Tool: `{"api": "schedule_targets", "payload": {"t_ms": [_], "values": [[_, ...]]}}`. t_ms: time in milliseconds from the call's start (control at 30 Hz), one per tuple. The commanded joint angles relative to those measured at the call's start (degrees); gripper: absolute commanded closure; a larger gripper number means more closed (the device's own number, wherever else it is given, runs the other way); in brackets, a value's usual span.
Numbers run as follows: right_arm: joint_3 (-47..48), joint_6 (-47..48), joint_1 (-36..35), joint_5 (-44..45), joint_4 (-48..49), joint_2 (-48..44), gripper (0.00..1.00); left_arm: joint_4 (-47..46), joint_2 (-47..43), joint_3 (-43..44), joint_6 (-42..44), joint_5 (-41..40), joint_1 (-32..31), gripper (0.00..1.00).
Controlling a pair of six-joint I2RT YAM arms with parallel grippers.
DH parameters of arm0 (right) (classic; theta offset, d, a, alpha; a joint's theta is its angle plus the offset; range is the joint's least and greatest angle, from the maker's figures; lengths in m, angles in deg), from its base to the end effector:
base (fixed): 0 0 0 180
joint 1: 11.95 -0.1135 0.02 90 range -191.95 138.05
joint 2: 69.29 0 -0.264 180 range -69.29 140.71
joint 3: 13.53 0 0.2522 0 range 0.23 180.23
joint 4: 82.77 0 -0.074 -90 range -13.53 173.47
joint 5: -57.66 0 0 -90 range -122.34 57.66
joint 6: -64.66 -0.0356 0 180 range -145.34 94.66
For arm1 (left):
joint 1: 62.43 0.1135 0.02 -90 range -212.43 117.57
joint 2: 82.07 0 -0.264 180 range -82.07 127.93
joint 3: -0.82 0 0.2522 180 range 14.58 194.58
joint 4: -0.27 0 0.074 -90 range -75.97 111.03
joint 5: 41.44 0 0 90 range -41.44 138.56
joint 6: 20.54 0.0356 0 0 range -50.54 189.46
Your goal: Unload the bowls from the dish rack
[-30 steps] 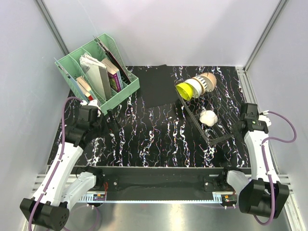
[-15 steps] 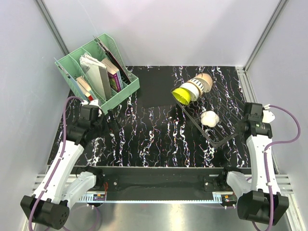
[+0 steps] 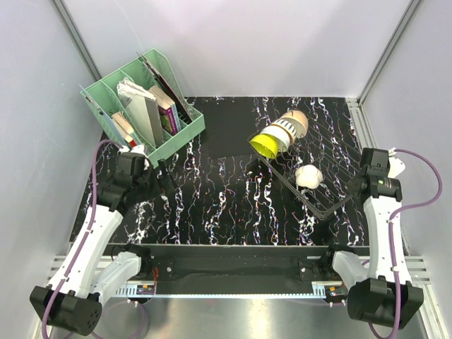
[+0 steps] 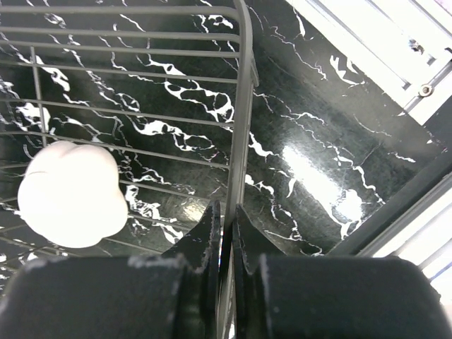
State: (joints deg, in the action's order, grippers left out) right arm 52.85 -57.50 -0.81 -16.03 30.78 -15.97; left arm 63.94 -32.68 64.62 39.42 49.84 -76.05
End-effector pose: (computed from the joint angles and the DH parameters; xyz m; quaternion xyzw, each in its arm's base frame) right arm 0.1673 -0.0431 0.2954 0.3881 0.8571 -0.0757 0.3302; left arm 0.1592 -0.0394 0.2936 -0.1300 0.9284 -0.1391 0.3192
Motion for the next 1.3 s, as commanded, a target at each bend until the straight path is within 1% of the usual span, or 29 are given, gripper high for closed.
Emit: {"api": "schedule_targets", "payload": {"t_ms": [0, 67, 200, 300, 333, 467, 567, 600, 767, 933, 1033, 1167, 1233, 1267], "values": [[3.63, 6.41, -1.03, -13.58, 8.83, 0.56, 1.0, -1.39, 1.15, 3.74, 1.13, -0.58, -0.26, 0.02], [3.63, 6.41, -1.03, -15.6, 8.83, 0.82, 1.0, -1.48, 1.33, 4.1, 1.3, -0.84, -0.17, 0.02], [5.29, 7.55, -1.03, -16.58, 7.43, 0.47, 1.0, -1.57, 2.73, 5.33, 1.65, -0.75, -0.17, 0.02], [6.09, 8.52, -1.03, -10.8, 5.58, 0.29, 1.0, -1.57, 2.82, 5.86, 1.74, -0.84, -0.26, 0.02], [6.18, 8.69, -1.03, -7.04, 4.45, 0.55, 1.0, -1.48, 2.91, 5.86, 1.74, -0.93, -0.35, 0.02], [5.04, 9.31, -0.77, -3.92, 5.22, 3.27, 1.0, -1.48, 3.43, 6.21, 1.74, -0.84, -0.35, 0.02], [4.6, 6.08, 0.28, -4.54, 5.75, 7.66, 1.0, -1.66, 3.79, 6.47, 1.65, -0.75, -0.7, 0.02], [4.68, 5.36, 0.55, -4.97, 6.19, 10.37, 1.0, -1.66, 3.88, 6.47, 1.57, -0.66, -0.79, 0.02], [7.05, 5.0, 1.43, -6.03, 7.95, 19.7, 1.0, -1.66, 3.53, 6.91, 1.92, -0.57, -0.96, 0.02], [10.04, 5.53, 2.66, -5.5, 8.92, 24.46, 1.0, -1.57, 3.52, 6.91, 2.62, -0.58, -0.88, 0.02], [10.75, 5.53, 3.54, -5.86, 9.27, 27.36, 0.98, -2.18, 4.49, 7.0, 3.15, 0.3, -1.05, 0.02], [12.06, 4.92, 4.68, -6.91, 9.53, 31.92, 0.91, -5.43, 7.73, 8.84, 5.25, 2.67, -1.67, 0.01], [12.42, 4.57, 4.95, -7.96, 9.53, 33.07, 0.9, -6.22, 10.28, 11.38, 6.66, 3.73, -2.19, 0.01], [12.51, 4.13, 4.95, -8.14, 9.53, 33.86, 0.89, -7.01, 13.42, 12.44, 7.01, 4.69, -2.54, 0.01]]}}
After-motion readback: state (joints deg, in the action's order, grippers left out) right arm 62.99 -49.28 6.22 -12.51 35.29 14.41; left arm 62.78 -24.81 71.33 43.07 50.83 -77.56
